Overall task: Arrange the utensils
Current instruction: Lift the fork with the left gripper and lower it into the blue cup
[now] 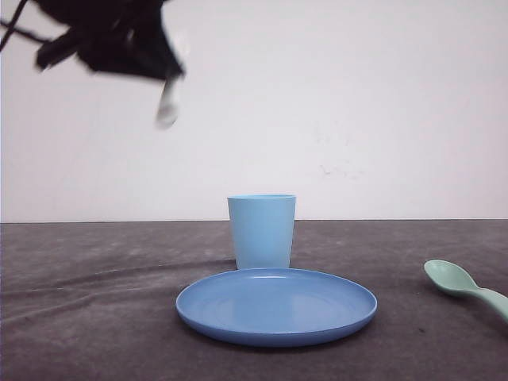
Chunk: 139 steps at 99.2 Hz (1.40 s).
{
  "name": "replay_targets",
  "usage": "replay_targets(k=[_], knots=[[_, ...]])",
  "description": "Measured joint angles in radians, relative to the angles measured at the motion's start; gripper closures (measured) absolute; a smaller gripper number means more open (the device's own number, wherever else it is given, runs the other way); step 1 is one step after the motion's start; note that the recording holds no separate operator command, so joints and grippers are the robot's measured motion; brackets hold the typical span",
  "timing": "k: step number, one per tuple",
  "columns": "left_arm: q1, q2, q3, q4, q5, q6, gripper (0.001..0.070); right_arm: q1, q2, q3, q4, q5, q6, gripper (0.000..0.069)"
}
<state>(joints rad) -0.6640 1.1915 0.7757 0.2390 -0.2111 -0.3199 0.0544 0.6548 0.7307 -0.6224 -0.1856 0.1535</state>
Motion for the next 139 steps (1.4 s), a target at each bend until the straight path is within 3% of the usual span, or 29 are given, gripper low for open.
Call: replay_targets(k=[22, 53, 91, 128, 139], knots=[[-0.029, 0.127, 0.003, 0.303, -0.001, 0.095, 0.0664, 0.000, 0.000, 0.000, 0.035, 0.027, 0.000, 0.0347], [-0.056, 0.372, 0.003, 0.576, 0.000, 0.118, 0.0664, 0.000, 0.000, 0.000, 0.051, 0.077, -0.001, 0.0347], [-0.077, 0.545, 0.003, 0.598, 0.000, 0.117, 0.0664, 0.000, 0.000, 0.000, 0.051, 0.107, -0.016, 0.0347], [-0.090, 0.575, 0.003, 0.589, 0.008, 0.117, 0.0662, 0.000, 0.000, 0.000, 0.032, 0.107, -0.019, 0.0347], [-0.093, 0.575, 0.003, 0.601, 0.008, 0.117, 0.0609, 0.000, 0.000, 0.000, 0.032, 0.107, -0.019, 0.0347]])
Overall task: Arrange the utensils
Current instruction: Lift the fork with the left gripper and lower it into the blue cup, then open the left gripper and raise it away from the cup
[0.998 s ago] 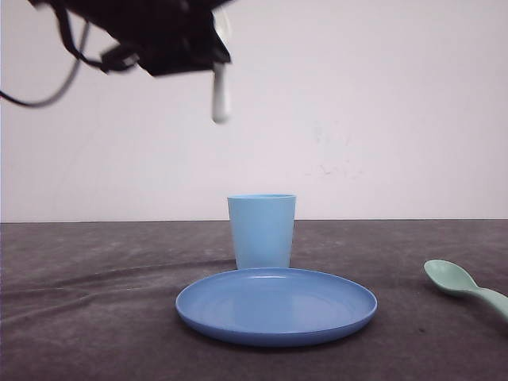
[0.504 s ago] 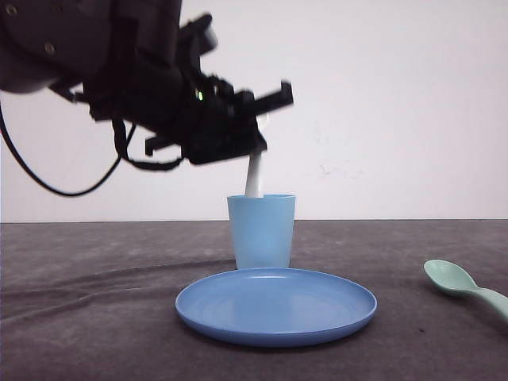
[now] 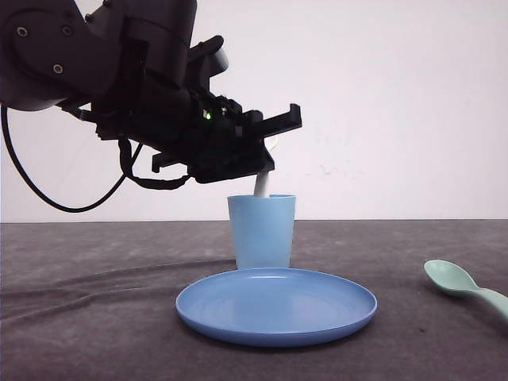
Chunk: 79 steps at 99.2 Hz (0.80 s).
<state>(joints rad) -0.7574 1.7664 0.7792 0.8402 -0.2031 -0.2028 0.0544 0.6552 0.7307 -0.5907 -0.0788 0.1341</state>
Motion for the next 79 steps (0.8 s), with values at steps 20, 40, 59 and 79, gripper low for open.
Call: replay_targets(k=[20, 40, 59, 79], knots=[[0.000, -0.059, 0.000, -0.021, 0.000, 0.000, 0.0490, 0.000, 0.000, 0.000, -0.032, -0.001, 0.000, 0.0347], [0.000, -0.225, 0.000, -0.167, 0.000, 0.000, 0.0482, 0.019, 0.001, 0.000, -0.072, -0.069, 0.010, 0.0347], [-0.009, -0.444, 0.000, -0.406, 0.000, 0.001, 0.0482, 0.102, 0.044, 0.000, -0.172, -0.094, 0.075, 0.0347], [-0.016, -0.683, 0.000, -0.710, 0.000, 0.000, 0.0482, 0.201, 0.170, 0.000, -0.276, -0.075, 0.146, 0.0347]])
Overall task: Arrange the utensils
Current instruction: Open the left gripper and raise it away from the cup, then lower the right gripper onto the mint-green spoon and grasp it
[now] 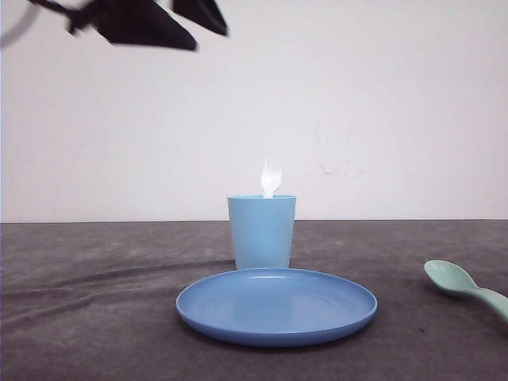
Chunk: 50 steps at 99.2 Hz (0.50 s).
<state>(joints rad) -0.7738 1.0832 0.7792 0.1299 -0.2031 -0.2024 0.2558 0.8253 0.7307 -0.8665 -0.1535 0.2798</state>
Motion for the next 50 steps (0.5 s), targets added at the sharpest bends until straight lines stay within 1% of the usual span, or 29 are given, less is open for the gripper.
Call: replay_targets(k=[9, 20, 40, 50], knots=[[-0.009, -0.099, 0.000, -0.136, 0.000, 0.000, 0.0482, 0.047, 0.066, 0.000, -0.006, 0.023, 0.019, 0.0347], [-0.015, -0.200, 0.000, -0.254, 0.000, 0.000, 0.0482, 0.101, 0.135, 0.000, 0.000, 0.059, 0.048, 0.0347], [-0.023, -0.323, 0.000, -0.400, 0.000, -0.008, 0.0481, 0.211, 0.242, 0.000, 0.069, 0.106, 0.106, 0.0347], [-0.023, -0.361, 0.000, -0.450, 0.000, -0.020, 0.0481, 0.259, 0.295, 0.000, 0.085, 0.161, 0.129, 0.0347]])
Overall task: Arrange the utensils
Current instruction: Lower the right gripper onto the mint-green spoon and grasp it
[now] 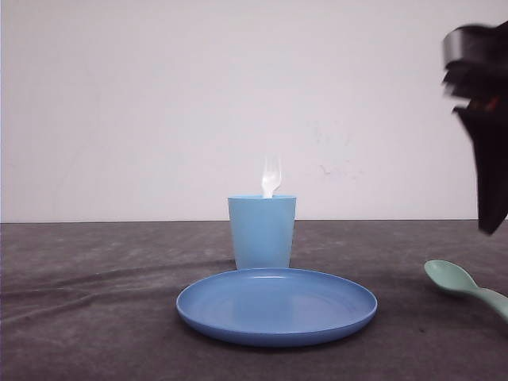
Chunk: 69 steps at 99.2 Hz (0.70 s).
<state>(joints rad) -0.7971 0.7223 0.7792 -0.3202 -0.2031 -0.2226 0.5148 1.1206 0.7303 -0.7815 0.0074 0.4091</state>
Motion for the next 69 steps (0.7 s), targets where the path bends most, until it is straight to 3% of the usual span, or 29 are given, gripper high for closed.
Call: replay_targets(k=[10, 52, 69], knots=[[0.000, -0.028, 0.000, -0.038, 0.000, -0.005, 0.0481, 0.030, 0.056, 0.000, 0.012, 0.048, 0.016, 0.0347], [0.000, -0.063, 0.000, -0.145, 0.000, -0.006, 0.0481, 0.051, 0.227, 0.000, 0.110, 0.068, 0.060, 0.0348], [0.000, -0.063, 0.000, -0.159, 0.000, -0.006, 0.0481, 0.051, 0.259, 0.000, 0.140, 0.068, 0.067, 0.0425]])
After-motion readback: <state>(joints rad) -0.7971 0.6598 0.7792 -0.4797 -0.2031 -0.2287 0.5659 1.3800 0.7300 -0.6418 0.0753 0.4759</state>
